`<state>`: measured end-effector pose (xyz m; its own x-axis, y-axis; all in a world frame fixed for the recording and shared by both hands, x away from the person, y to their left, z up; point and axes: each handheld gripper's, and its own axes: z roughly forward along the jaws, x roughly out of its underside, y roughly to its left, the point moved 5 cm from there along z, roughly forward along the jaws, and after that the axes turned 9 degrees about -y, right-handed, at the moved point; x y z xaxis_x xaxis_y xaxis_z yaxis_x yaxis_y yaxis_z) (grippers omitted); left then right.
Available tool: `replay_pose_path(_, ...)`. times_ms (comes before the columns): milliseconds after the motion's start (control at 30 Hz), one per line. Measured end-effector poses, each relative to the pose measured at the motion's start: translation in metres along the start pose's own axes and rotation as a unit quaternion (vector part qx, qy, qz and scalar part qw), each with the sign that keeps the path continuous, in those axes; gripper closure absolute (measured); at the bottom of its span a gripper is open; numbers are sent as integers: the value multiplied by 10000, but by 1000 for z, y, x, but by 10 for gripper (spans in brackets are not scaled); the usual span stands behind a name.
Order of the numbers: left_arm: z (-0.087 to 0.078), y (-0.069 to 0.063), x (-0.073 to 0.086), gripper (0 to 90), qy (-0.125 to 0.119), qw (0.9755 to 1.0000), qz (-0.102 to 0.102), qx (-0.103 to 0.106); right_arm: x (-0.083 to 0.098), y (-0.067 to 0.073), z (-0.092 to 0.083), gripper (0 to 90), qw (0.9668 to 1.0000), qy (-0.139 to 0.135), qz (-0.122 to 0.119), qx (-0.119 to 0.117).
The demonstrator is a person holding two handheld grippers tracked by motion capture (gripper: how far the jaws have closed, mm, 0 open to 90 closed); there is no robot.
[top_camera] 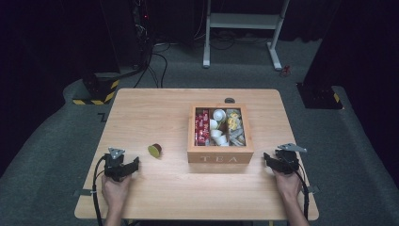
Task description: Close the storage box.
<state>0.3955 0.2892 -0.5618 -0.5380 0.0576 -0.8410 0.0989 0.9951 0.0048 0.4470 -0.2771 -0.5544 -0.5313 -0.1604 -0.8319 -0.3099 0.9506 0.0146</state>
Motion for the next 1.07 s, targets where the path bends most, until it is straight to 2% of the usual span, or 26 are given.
replay_pose_path(133,0,0,0,273,-7,10000,-6,-8,0,0,1,427,10000,-6,47,-6)
replay_pose_path(367,0,0,0,272,-7,10000,-5,-5,0,1,3,390,9999,19,-135,53)
replay_pose_path(533,0,0,0,268,-2,10000,-3,12,1,1,2,362,9999,35,-89,133)
replay_pose_path(1067,0,-1,0,244,21,10000,51,77,1,1,3,363,9999,36,-74,114)
